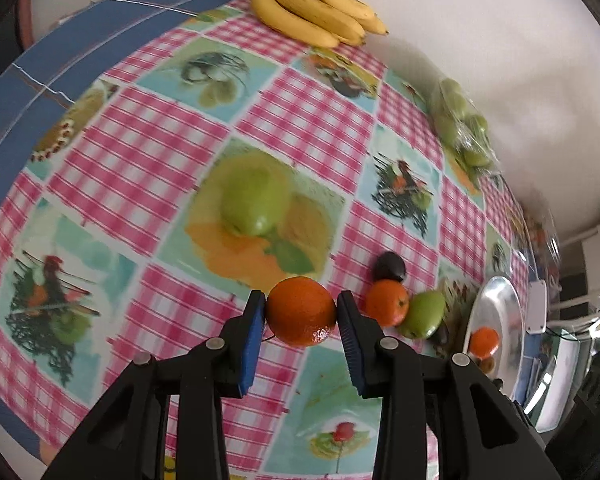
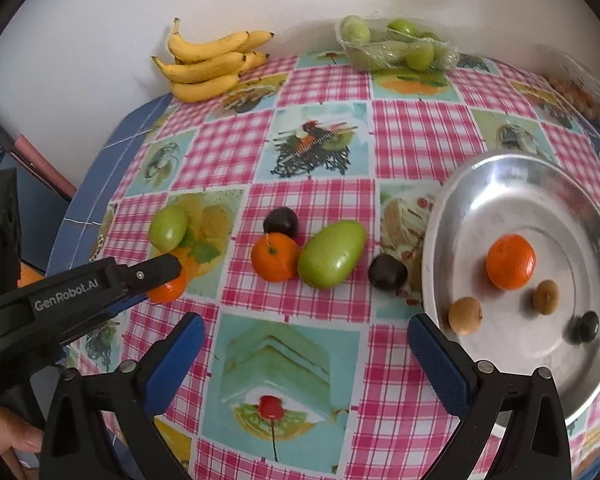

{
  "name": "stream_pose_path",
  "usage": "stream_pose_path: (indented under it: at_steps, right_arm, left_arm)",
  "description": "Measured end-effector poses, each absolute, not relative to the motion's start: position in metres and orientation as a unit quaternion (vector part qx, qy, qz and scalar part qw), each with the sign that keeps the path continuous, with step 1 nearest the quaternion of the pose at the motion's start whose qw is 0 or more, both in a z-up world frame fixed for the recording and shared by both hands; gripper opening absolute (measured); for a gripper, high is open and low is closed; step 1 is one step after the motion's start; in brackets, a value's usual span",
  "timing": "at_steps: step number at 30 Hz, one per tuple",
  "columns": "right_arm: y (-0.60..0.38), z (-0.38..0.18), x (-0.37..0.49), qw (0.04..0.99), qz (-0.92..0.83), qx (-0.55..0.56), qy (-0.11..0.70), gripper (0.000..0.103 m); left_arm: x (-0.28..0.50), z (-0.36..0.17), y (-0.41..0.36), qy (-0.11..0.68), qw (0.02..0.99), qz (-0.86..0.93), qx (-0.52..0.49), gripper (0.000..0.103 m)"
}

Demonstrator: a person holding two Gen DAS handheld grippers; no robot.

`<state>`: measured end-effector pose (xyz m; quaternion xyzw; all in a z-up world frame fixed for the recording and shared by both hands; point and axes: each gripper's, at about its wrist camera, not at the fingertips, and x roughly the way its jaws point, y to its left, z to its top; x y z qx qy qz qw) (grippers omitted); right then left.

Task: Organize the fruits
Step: 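Move the right gripper toward another orange while the left gripper holds its orange, then close the right gripper on the orange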

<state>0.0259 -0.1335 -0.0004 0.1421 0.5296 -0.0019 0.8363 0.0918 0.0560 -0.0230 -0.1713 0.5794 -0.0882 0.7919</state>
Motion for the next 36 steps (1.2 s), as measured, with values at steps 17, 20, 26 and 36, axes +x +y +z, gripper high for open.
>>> stream_pose_path:
  at_steps: [17,20,26,36]
  right_arm:
    - [-0.13,0.0,0.05,0.848,0.006,0.125,0.515,0.096]
    - [-0.134,0.006,0.056,0.854,0.006,0.132,0.503,0.095]
    - [-0.129,0.01,0.074,0.857,0.013,0.124,0.499,0.088]
    - [-0.104,-0.01,0.097,0.844,0.035,0.082,0.529,0.067]
  left_arm:
    - [0.107,-0.024,0.064,0.576,0.796,-0.068,-0.176,0.038]
    - [0.111,-0.022,0.065,0.572,0.797,-0.069,-0.178,0.038]
    - [0.117,-0.022,0.067,0.571,0.798,-0.067,-0.183,0.038]
    - [0.12,-0.022,0.071,0.569,0.797,-0.067,-0.194,0.038]
